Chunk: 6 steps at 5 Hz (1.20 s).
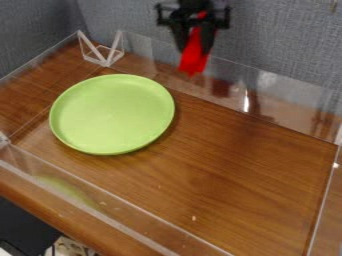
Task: Put the red object on the right side
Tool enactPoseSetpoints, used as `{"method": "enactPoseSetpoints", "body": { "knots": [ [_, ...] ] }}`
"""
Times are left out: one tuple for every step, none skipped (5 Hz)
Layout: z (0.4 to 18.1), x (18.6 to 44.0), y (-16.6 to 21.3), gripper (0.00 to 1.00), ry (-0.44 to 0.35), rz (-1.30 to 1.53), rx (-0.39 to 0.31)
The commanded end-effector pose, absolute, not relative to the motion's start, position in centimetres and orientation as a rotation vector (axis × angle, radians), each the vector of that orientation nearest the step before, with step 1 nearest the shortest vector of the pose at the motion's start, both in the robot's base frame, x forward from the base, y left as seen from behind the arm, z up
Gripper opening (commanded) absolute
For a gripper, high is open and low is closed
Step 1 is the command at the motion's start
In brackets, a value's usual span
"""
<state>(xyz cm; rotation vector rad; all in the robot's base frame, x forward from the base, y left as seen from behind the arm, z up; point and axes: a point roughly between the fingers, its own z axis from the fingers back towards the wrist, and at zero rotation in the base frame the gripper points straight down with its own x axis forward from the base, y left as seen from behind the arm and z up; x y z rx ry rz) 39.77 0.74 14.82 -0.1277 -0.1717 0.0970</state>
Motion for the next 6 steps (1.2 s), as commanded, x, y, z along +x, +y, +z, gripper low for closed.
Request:
{"method": "enactPoseSetpoints", "body": {
  "knots": [
    [18.9,37.3,-3.2,0.00,-0.249,0.050,-0.133],
    [17.6,34.8,-7.5,0.00,-0.209,0.002,-0.150],
    [14.9,31.8,-11.3,0.00,-0.162,-0.066,-0.164],
    [12.4,28.6,-14.1,0.00,-0.126,-0.099,-0.176],
    [9.3,26.7,-15.2,0.00,-0.099,-0.132,-0.179],
    [8.1,27.1,-15.9,0.00,-0.064,-0.220,-0.142]
  ]
}}
